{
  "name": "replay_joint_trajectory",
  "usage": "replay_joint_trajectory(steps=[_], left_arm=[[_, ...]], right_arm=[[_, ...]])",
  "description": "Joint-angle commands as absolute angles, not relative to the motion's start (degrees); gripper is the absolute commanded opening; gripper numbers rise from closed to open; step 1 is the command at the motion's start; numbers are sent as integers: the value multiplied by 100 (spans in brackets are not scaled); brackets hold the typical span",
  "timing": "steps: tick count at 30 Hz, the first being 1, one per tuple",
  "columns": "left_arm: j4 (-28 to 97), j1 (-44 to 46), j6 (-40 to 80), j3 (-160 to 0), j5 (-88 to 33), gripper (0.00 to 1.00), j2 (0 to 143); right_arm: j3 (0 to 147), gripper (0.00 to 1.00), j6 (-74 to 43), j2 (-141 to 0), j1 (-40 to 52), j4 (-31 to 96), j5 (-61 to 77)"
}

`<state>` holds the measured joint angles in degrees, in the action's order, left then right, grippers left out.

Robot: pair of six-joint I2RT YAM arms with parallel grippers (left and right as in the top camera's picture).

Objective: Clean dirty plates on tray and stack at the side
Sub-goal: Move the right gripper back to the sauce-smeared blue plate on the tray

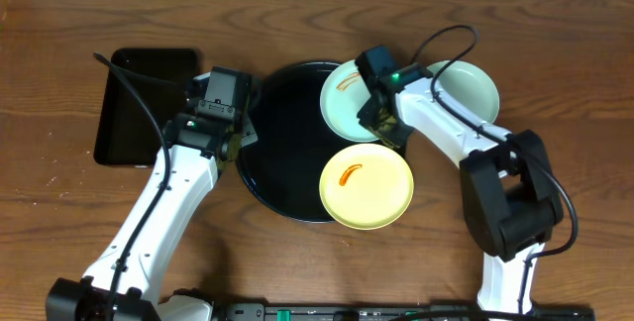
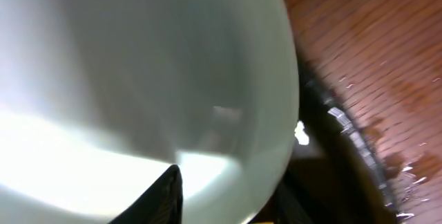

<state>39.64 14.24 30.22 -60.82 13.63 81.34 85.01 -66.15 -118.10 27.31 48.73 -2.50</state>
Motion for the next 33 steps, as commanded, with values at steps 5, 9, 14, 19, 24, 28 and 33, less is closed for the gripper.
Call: replay_joint_trajectory(steps=[5, 9, 14, 19, 24, 28, 33], left_arm=[[3977, 1404, 3074, -6023, 1302, 12, 8171], [3970, 1404, 3076, -6023, 1302, 12, 8171], [3975, 1404, 3076, -6023, 1302, 12, 8171], [3979, 1404, 3074, -6023, 1302, 12, 8171], [3975, 1404, 3076, -6023, 1302, 12, 8171], [3964, 1404, 3076, -6023, 1302, 12, 8171], [3962, 1404, 3076, -6023, 1302, 13, 8171]], right_arm=[[8455, 24, -6685, -11764, 2875, 4812, -318], [8453, 27, -6683, -11802, 2884, 4799, -320], [8453, 33, -6683, -11963, 2926, 4790, -318], [8453, 19, -6657, -12033, 2934, 4707, -316], [8453, 1, -6217, -12033, 2934, 4462, -314], [8455, 1, -5739, -12033, 2934, 4219, -226], [8458, 1, -4939, -12033, 2934, 3717, 104]])
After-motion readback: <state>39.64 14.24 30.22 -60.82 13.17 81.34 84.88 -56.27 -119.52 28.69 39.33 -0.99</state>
